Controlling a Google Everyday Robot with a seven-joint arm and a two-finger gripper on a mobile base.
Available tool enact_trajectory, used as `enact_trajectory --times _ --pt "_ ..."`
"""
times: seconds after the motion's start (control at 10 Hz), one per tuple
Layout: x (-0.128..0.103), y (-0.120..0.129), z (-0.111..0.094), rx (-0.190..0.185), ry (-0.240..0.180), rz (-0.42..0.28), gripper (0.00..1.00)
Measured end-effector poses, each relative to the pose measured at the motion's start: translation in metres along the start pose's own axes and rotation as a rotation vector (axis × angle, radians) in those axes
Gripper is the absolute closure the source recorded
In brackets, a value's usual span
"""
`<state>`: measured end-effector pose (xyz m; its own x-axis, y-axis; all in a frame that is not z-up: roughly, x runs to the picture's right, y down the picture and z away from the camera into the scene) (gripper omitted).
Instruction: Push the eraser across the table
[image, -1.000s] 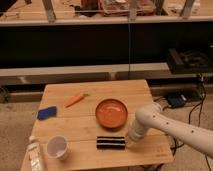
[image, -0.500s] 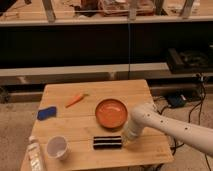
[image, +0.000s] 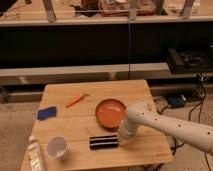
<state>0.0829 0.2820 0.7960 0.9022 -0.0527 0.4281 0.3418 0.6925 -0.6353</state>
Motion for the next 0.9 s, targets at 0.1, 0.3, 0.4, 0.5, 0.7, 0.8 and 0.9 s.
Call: enact_trajectory --times 0.1,0.3,0.4,0.5,0.7,0.8,0.9 --pt "-0.0016 -0.0013 0.0007 -0.001 -0.001 -0.003 1.00" --pt "-0.0013 -0.0017 0.0008 -0.001 0.001 -0.005 1.00" --pt "-0.0012 -0.0018 0.0008 -0.001 0.002 -0.006 1.00" --pt "-0.0012 -0.0017 0.0008 -0.001 0.002 -0.007 1.00" --pt "-0.0011 -0.0017 0.0007 -0.001 0.002 -0.007 1.00" --pt "-0.0012 -0.0017 0.0007 -0.001 0.002 -0.007 1.00" --pt "-0.0012 -0.0017 0.0007 -0.001 0.002 -0.007 1.00"
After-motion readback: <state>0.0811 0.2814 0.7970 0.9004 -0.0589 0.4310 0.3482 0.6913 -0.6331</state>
